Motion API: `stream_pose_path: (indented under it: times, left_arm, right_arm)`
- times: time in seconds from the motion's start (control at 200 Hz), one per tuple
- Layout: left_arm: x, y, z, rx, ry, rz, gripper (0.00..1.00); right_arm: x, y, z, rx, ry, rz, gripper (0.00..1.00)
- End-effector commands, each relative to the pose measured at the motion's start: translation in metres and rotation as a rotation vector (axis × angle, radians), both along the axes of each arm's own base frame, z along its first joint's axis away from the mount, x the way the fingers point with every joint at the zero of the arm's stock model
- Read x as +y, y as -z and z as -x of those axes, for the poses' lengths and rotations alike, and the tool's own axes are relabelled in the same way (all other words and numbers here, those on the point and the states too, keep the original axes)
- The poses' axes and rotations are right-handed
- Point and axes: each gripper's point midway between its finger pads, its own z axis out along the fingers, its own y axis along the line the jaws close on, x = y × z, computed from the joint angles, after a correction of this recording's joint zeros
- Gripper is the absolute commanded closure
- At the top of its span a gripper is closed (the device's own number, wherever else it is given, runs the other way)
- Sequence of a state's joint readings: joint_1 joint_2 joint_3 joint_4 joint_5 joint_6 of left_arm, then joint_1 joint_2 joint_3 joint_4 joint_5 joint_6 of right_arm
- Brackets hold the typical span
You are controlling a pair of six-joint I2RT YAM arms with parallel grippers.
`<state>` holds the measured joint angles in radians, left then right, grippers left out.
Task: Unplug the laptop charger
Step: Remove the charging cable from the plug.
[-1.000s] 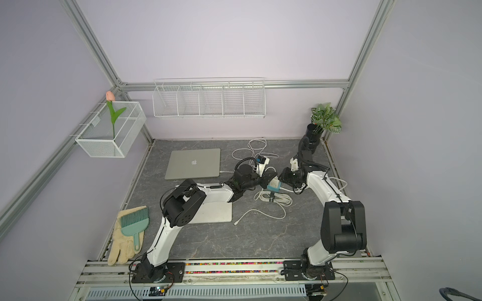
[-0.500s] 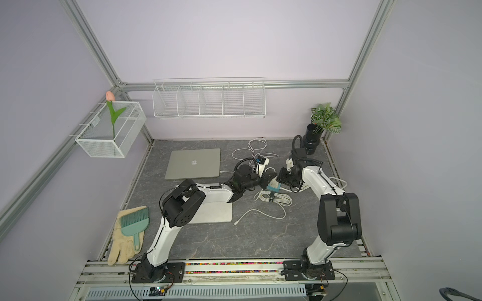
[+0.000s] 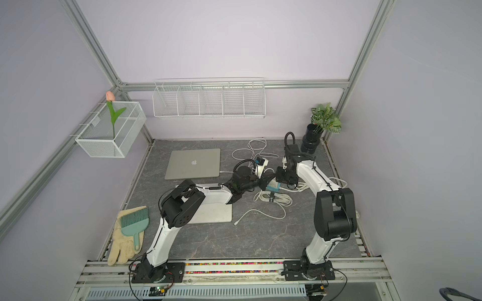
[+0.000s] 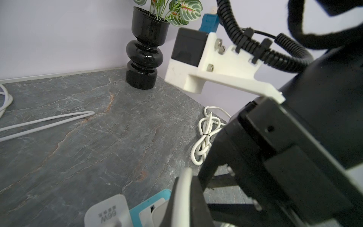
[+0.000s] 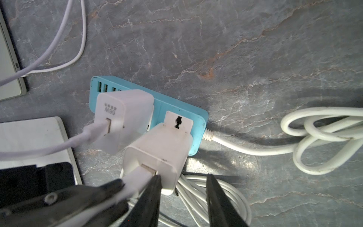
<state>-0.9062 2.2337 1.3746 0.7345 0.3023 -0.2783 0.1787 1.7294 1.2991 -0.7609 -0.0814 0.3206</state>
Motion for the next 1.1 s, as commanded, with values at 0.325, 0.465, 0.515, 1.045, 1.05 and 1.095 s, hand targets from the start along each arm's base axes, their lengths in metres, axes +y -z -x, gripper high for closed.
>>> stream_pose_path:
  times: [0.325,0.465,0.515,1.045,1.05,1.095]
  left_arm:
    - [-0.009,-0.09,0.009,-0.095,0.056,0.166,1.0]
    - [-0.004,-0.098,0.008,-0.098,0.045,0.193,1.0]
    - [-0.003,-0.102,0.007,-0.102,0.041,0.199,1.0]
    - [0.01,-0.093,0.011,-0.102,0.023,0.186,1.0]
    - [0.01,-0.095,0.011,-0.102,0.023,0.188,1.0]
    - [0.015,-0.106,0.01,-0.105,0.015,0.208,1.0]
  right_arm:
    - [-0.029,0.102,0.084,0.402,-0.082,0.309,0.61]
    - [-0.027,0.104,0.088,0.407,-0.096,0.321,0.63]
    - [-0.025,0.105,0.089,0.406,-0.099,0.319,0.63]
    - [-0.025,0.05,0.063,0.212,-0.056,0.288,0.59]
    - [-0.025,0.049,0.063,0.21,-0.056,0.287,0.59]
    - [-0.026,0.044,0.059,0.181,-0.05,0.284,0.57]
